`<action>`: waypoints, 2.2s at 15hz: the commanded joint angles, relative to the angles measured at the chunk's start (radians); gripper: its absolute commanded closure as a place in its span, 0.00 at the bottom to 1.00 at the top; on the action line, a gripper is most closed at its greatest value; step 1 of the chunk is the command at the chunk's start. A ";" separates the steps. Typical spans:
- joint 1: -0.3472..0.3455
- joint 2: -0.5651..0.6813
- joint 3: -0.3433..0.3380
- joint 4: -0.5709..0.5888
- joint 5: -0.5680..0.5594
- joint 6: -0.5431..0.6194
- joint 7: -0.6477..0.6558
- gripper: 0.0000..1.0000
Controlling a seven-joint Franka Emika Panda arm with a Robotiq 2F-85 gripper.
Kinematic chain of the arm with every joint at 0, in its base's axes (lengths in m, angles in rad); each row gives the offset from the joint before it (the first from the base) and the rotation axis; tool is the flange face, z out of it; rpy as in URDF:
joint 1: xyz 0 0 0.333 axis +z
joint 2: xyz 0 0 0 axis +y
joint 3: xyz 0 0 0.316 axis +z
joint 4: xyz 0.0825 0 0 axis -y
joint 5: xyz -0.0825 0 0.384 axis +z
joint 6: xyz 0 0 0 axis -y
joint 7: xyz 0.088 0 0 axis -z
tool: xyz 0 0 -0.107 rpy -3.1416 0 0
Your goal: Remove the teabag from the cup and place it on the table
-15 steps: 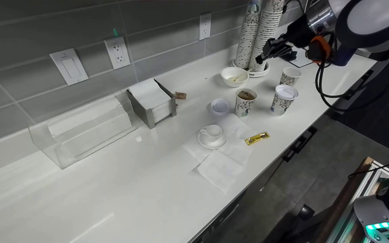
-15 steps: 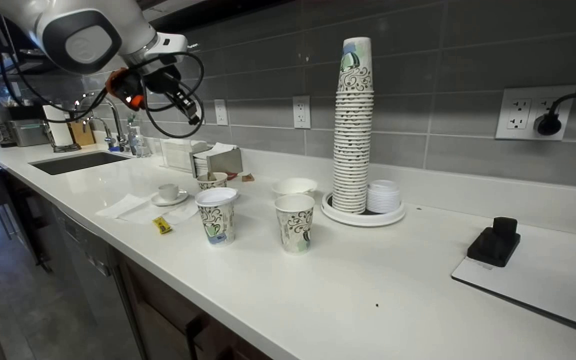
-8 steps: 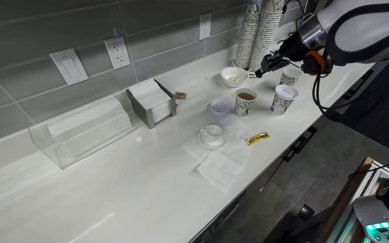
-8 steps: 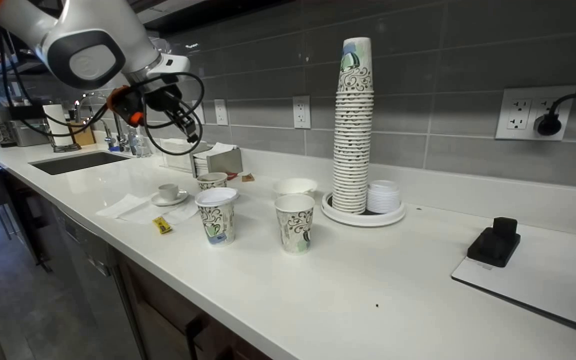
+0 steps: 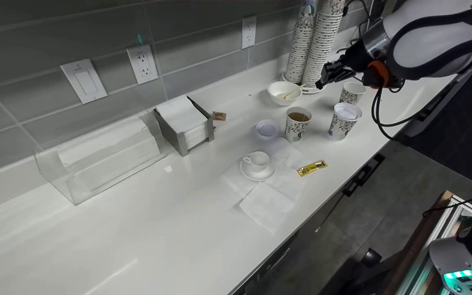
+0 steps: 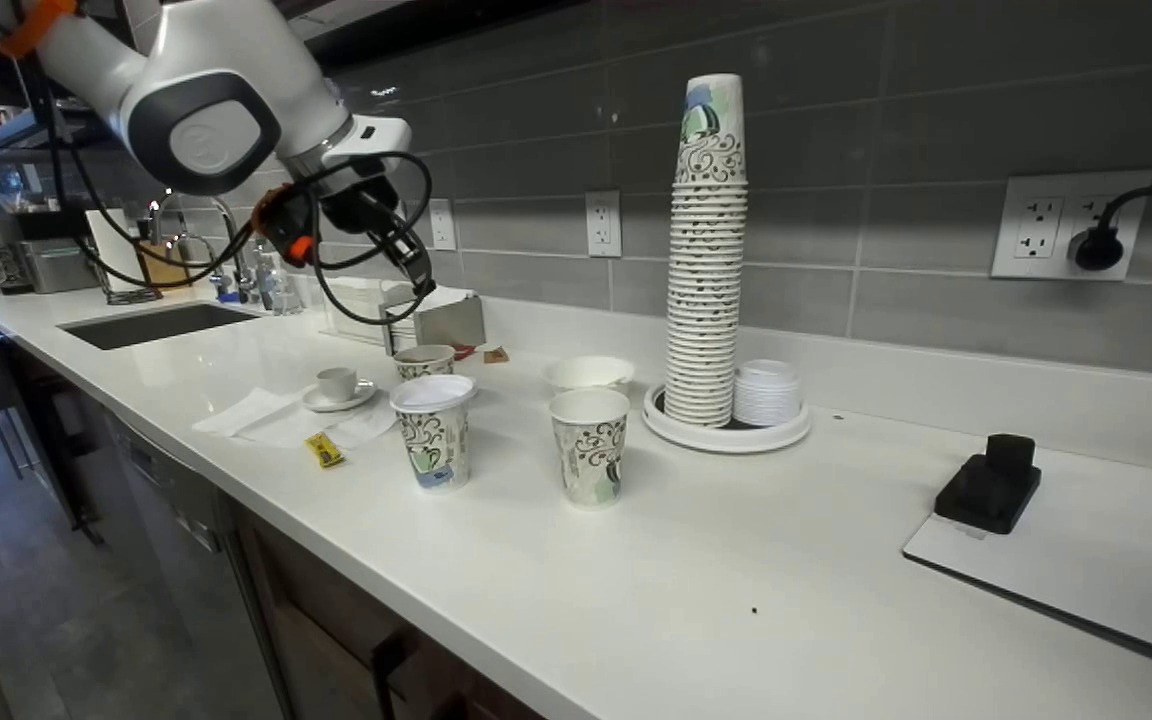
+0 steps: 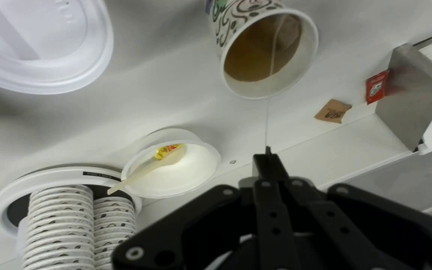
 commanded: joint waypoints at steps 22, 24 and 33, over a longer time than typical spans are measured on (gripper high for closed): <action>-0.349 0.100 0.224 0.149 -0.819 -0.269 0.602 0.00; -0.300 0.104 0.188 0.173 -0.888 -0.388 0.612 0.00; -0.155 0.125 0.098 0.225 -0.622 -0.631 0.261 0.00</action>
